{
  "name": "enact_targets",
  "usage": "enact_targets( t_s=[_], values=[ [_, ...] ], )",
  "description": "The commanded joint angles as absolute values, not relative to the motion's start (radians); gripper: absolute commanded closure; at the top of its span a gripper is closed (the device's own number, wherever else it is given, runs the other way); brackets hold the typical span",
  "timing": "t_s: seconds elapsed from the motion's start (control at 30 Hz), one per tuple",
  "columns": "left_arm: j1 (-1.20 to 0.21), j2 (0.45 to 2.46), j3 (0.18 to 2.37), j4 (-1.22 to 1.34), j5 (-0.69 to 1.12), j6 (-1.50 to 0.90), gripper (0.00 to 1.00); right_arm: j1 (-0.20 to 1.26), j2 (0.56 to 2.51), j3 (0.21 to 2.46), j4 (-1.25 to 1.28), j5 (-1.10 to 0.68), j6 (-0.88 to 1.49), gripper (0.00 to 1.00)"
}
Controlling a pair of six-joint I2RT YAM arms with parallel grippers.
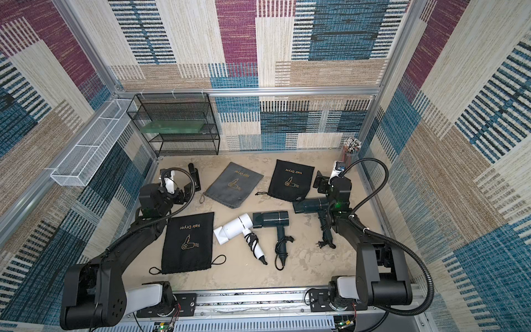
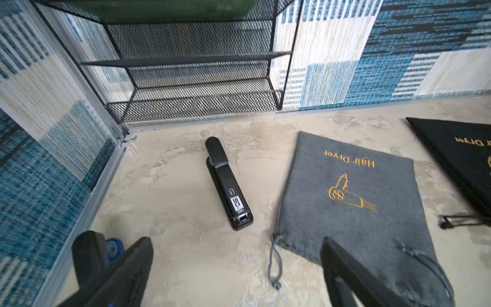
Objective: Pack away hair dryers
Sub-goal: Pick up the hair dryer from the center of the board.
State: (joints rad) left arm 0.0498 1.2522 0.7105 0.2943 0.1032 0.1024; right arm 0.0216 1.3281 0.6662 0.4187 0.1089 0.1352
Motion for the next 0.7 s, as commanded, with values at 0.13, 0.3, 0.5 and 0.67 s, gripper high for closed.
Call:
enact_targets(
  t_s=[0.13, 0.3, 0.5, 0.67],
  values=[
    [0.048, 1.259, 1.080, -0.468, 0.123, 0.184, 0.01, 0.180, 1.216, 0.783, -0.153, 0.238, 0.397, 0.05],
    [0.037, 1.384, 1.370, -0.767, 0.244, 0.169, 0.00, 0.230, 1.172, 0.857, -0.522, 0.350, 0.573, 0.04],
    [-0.057, 1.525, 1.628, -0.992, 0.373, 0.243, 0.00, 0.243, 1.175, 0.874, -0.723, 0.340, 0.619, 0.00],
    [-0.141, 1.624, 1.770, -1.097, 0.387, 0.275, 0.01, 0.238, 1.231, 0.889, -0.828, 0.351, 0.665, 0.01]
  ],
)
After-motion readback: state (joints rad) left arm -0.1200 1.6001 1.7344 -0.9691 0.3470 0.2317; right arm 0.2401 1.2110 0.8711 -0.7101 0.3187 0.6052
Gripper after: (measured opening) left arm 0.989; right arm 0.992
